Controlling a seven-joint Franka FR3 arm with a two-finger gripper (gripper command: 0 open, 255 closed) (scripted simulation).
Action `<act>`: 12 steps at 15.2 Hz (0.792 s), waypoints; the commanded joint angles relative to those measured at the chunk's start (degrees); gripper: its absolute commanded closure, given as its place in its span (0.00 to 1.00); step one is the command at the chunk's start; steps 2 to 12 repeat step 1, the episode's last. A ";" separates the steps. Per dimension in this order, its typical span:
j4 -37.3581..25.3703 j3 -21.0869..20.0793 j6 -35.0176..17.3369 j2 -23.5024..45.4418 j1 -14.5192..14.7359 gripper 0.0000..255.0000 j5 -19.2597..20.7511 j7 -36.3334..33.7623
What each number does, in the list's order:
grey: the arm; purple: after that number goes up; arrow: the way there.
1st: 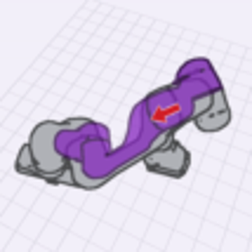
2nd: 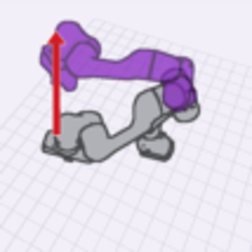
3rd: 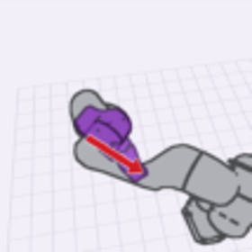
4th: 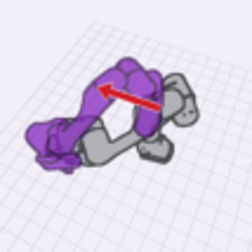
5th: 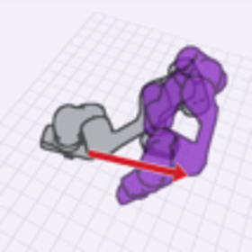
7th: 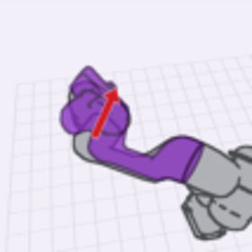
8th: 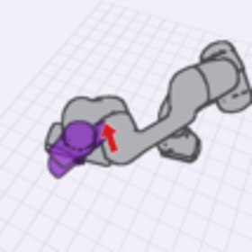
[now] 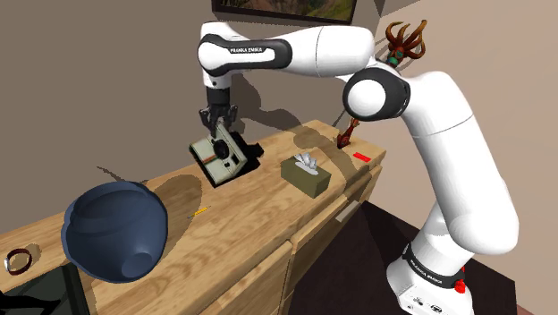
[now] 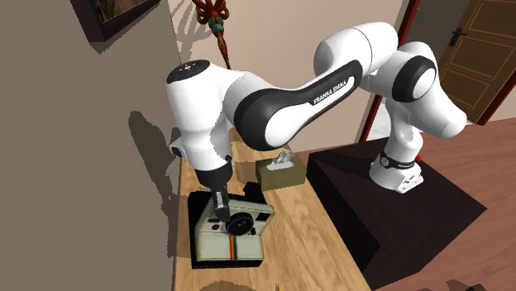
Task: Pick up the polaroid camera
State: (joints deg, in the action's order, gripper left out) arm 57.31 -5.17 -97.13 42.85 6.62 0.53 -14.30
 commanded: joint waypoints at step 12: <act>-0.81 -0.02 0.44 0.04 0.13 1.00 0.02 -0.13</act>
